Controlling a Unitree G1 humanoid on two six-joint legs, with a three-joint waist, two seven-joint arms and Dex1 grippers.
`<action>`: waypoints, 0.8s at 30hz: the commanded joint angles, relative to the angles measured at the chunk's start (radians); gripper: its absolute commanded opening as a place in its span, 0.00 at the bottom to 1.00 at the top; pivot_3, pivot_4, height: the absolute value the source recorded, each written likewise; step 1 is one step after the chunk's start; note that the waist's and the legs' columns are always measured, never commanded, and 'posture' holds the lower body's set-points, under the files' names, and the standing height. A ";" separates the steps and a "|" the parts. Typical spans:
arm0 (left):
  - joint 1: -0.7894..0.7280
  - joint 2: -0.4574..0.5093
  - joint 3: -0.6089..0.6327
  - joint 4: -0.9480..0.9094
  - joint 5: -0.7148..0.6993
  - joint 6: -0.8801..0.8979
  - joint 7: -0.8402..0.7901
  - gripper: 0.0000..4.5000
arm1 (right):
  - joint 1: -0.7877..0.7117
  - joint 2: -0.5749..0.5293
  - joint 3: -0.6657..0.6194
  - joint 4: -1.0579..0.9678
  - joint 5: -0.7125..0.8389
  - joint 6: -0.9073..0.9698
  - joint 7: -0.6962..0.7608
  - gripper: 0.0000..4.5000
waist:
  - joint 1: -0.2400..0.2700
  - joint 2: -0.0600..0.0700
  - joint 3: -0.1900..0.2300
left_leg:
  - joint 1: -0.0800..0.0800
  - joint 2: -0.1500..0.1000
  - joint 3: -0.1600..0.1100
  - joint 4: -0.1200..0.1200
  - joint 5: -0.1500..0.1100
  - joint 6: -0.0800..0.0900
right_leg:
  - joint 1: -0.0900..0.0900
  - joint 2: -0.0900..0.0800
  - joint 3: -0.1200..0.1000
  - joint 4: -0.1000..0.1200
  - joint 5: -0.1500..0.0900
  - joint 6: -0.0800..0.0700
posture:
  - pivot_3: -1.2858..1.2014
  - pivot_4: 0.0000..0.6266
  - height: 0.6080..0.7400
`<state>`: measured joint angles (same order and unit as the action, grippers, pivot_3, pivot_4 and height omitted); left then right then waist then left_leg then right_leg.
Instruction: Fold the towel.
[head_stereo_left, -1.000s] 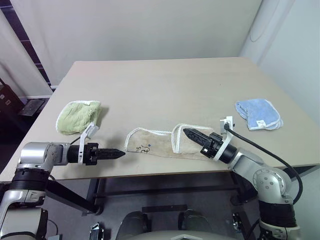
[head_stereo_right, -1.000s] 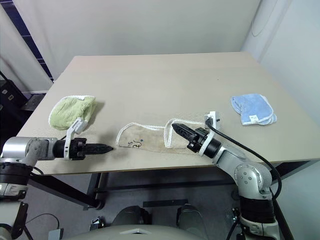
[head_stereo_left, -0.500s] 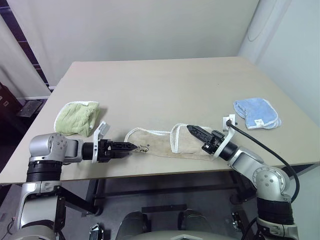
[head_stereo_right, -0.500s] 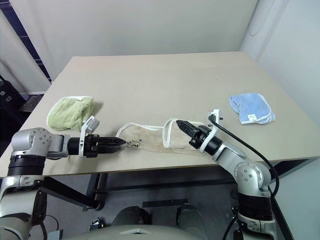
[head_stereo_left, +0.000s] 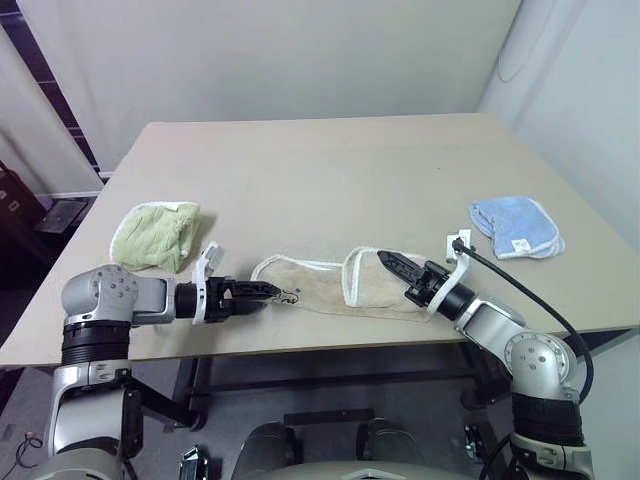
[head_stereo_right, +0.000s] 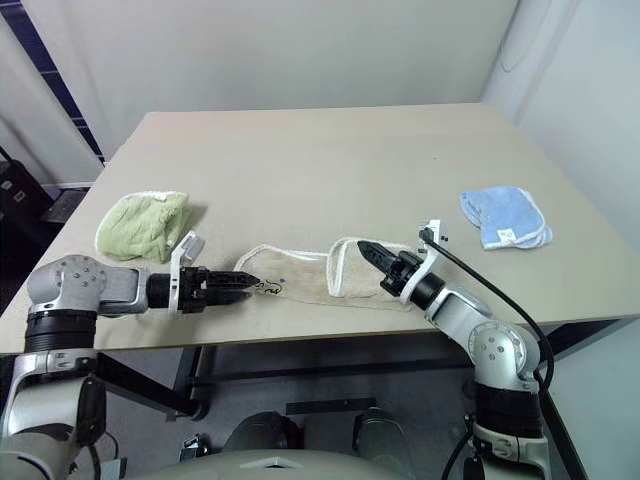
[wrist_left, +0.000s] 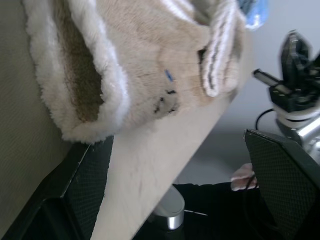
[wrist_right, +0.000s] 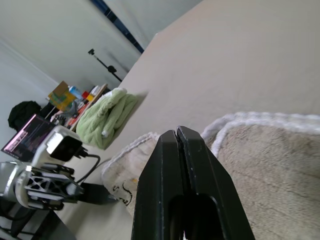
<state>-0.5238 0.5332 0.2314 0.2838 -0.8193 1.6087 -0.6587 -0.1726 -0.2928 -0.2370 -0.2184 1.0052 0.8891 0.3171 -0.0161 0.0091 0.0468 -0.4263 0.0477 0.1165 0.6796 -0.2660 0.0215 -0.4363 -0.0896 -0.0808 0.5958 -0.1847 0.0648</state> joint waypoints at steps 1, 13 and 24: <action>-0.016 -0.005 0.039 0.013 0.027 -0.006 0.039 0.98 | -0.025 0.003 -0.025 -0.002 0.019 0.002 -0.016 0.00 | 0.000 0.000 0.000 | 0.000 0.000 0.000 0.000 0.000 0.000 | 0.000 0.000 0.000 0.000 0.000 0.000 | 0.52 0.00 1.00; -0.008 0.025 0.057 0.117 0.053 -0.131 0.005 0.77 | -0.023 0.007 -0.034 0.006 0.008 -0.008 -0.053 0.00 | -0.005 0.001 0.000 | 0.002 0.001 -0.001 -0.002 0.000 0.000 | -0.001 0.002 0.000 0.000 0.003 -0.005 | 0.52 0.00 1.00; -0.022 0.024 0.018 0.201 0.090 -0.224 -0.048 0.01 | -0.017 -0.011 -0.042 0.004 0.004 -0.003 -0.053 0.00 | -0.006 0.001 0.000 | 0.002 0.001 -0.001 -0.007 0.002 -0.003 | -0.004 0.003 0.000 -0.001 0.005 -0.008 | 0.52 0.00 1.00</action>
<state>-0.5450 0.5450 0.2498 0.4682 -0.7490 1.3946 -0.7016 -0.1732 -0.2960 -0.2621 -0.2066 1.0033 0.8889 0.2607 -0.0217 0.0101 0.0464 -0.4238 0.0486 0.1160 0.6723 -0.2639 0.0181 -0.4407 -0.0863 -0.0810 0.5953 -0.1796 0.0569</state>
